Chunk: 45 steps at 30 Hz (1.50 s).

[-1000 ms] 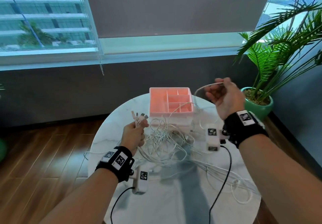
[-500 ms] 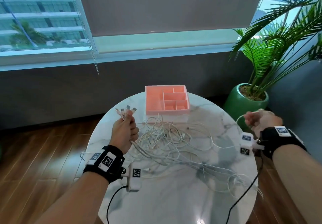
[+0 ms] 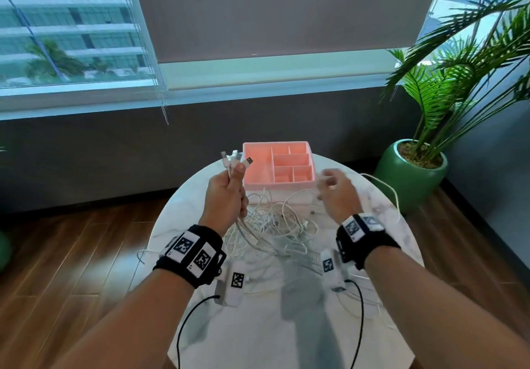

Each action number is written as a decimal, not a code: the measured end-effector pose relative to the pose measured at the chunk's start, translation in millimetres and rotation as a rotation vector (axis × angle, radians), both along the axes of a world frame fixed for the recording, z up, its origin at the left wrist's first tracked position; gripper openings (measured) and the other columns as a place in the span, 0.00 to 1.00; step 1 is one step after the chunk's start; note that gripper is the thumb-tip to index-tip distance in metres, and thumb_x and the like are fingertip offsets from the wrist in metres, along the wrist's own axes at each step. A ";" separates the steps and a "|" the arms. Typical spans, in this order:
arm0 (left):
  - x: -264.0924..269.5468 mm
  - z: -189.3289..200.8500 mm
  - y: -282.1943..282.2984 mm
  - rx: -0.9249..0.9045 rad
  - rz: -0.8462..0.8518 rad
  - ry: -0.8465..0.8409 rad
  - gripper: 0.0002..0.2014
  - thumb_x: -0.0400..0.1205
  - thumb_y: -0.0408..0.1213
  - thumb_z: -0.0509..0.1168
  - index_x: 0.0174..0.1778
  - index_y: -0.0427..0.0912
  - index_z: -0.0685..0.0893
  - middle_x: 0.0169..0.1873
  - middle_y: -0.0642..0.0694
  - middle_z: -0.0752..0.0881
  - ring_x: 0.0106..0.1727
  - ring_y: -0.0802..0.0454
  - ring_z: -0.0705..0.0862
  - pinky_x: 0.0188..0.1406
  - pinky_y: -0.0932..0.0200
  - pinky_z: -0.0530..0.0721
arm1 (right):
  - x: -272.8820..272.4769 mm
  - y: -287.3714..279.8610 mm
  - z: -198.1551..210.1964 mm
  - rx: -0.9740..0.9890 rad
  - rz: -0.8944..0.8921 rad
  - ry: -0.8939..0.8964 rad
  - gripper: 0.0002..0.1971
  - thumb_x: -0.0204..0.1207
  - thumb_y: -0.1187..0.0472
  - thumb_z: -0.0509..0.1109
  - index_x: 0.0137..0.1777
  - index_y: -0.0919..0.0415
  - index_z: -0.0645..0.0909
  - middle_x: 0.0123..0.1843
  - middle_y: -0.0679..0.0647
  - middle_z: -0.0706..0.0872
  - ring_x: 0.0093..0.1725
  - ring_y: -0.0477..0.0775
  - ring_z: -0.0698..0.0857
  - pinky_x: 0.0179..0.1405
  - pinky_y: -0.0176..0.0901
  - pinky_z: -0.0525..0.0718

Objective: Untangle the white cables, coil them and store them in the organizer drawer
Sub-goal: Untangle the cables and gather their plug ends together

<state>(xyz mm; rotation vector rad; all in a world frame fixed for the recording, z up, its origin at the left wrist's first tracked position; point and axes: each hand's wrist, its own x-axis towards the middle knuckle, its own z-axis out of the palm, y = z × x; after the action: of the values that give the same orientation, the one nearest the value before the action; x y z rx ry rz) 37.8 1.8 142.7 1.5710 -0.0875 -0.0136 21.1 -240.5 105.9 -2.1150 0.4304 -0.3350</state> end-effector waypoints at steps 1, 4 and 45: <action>0.6 1.7 -1.6 0.003 0.003 -0.019 0.23 0.91 0.52 0.58 0.37 0.37 0.75 0.20 0.51 0.71 0.20 0.52 0.71 0.19 0.58 0.73 | -5.6 18.4 5.1 -0.046 0.169 -0.011 0.11 0.85 0.53 0.65 0.62 0.57 0.81 0.49 0.51 0.88 0.45 0.52 0.88 0.40 0.41 0.85; 5.3 3.1 -2.8 0.034 0.070 -0.111 0.26 0.90 0.55 0.58 0.32 0.40 0.71 0.22 0.47 0.68 0.22 0.49 0.66 0.23 0.54 0.66 | -23.8 61.3 10.1 -0.093 0.550 0.058 0.25 0.82 0.37 0.60 0.52 0.59 0.86 0.45 0.52 0.88 0.45 0.53 0.88 0.50 0.48 0.86; 22.4 -38.7 6.9 0.388 0.153 -0.194 0.23 0.90 0.55 0.58 0.35 0.44 0.81 0.21 0.48 0.75 0.22 0.42 0.84 0.18 0.52 0.85 | -105.0 -156.2 -79.9 -0.751 0.314 0.798 0.26 0.77 0.35 0.67 0.31 0.57 0.73 0.32 0.52 0.82 0.38 0.54 0.84 0.37 0.47 0.77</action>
<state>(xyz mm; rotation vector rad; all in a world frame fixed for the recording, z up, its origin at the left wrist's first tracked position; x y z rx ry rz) 60.2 8.7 104.0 1.9609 -0.1219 0.2554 -83.9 -396.7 25.9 -2.9630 0.4452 0.6638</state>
